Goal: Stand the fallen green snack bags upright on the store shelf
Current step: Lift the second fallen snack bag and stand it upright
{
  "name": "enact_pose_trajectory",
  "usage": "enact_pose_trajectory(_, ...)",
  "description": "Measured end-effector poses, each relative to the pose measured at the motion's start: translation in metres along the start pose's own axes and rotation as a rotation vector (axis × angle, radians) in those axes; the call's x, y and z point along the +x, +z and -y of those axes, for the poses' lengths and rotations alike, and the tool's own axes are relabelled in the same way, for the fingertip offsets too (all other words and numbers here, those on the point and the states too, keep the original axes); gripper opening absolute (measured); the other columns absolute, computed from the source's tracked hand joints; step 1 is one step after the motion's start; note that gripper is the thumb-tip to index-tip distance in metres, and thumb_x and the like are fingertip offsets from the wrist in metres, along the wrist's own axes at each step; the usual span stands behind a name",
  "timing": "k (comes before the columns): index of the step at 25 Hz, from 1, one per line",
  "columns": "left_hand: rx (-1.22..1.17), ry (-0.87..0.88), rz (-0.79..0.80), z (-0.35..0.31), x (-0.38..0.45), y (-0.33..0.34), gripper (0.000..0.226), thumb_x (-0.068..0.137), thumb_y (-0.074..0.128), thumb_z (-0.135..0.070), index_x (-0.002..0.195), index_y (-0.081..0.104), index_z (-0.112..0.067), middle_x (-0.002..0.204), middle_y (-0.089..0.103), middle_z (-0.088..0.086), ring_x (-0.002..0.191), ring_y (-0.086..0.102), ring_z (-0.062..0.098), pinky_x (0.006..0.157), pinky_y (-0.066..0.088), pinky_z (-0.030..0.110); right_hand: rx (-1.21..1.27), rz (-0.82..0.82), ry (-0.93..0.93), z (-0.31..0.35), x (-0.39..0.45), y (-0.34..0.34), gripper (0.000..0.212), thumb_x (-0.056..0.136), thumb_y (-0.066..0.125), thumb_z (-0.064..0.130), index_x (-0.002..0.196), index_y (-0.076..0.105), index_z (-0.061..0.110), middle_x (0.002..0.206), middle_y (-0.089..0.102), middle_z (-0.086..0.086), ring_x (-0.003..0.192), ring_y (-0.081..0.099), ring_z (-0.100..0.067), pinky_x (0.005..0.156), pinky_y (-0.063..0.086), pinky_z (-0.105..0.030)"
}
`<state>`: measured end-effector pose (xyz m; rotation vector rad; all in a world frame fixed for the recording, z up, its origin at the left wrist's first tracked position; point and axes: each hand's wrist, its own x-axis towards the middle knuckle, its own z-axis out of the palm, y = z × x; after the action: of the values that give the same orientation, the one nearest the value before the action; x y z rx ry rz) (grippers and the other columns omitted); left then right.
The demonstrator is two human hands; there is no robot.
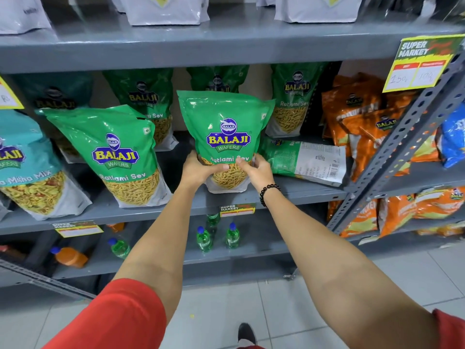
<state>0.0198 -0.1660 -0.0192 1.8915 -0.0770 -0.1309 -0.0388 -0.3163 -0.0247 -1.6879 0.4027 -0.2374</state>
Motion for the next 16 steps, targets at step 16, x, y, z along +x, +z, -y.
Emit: enact_pose_trajectory(16, -0.049, 0.008, -0.06, -0.004, -0.048, 0.005, 0.081, 0.06, 0.087, -0.025, 0.127, 0.045, -0.008, 0.127, 0.059, 0.008, 0.115, 0.057, 0.022, 0.086, 0.045, 0.028, -0.004, 0.084, 0.049, 0.001, -0.015, -0.014, 0.078, 0.069, 0.074, 0.046, 0.134, 0.048, 0.011, 0.139, 0.055, -0.01, 0.128, 0.051, -0.027, 0.11, 0.04, -0.049)
